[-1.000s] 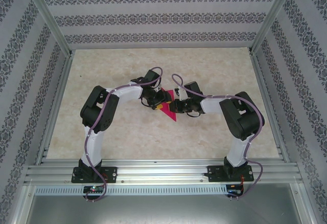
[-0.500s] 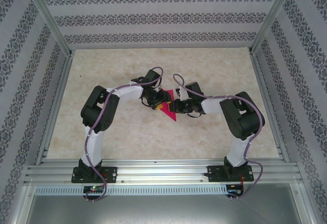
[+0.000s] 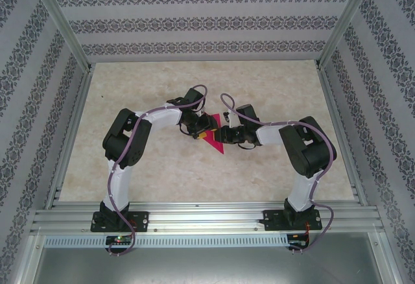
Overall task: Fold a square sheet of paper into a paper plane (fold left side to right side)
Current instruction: Fourth fold the wing at the center of the table.
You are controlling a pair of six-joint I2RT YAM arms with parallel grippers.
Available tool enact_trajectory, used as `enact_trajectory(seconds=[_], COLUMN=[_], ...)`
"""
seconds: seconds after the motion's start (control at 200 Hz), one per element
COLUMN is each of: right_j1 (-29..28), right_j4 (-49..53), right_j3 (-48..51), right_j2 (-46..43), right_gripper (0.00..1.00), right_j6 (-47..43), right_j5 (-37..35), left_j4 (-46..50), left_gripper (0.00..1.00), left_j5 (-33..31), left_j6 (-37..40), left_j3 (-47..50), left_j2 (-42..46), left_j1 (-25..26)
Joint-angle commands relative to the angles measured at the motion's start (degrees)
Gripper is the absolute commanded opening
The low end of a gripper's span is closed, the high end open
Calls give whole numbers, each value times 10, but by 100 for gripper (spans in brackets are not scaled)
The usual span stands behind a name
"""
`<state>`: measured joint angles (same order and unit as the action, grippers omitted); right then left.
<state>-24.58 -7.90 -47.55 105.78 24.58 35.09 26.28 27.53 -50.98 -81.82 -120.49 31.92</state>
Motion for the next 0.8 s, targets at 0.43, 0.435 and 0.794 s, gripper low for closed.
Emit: enact_trajectory(seconds=[0.43,0.435,0.794], right_j1=[73,73,70], right_j4=[-104,-105,-127], right_j3=[68,67,26], right_j2=[-82,-81,-20], right_gripper=[36,35,33], right_j6=[70,72,101], right_j5=[70,72,98], left_j4=[37,37,37], left_gripper=[58,58,58], left_j5=[-46,-46,-45], left_j6=[17,18,19], left_j3=[12,13,11], left_j2=[-54,-54,-55], left_j1=[10,10,10])
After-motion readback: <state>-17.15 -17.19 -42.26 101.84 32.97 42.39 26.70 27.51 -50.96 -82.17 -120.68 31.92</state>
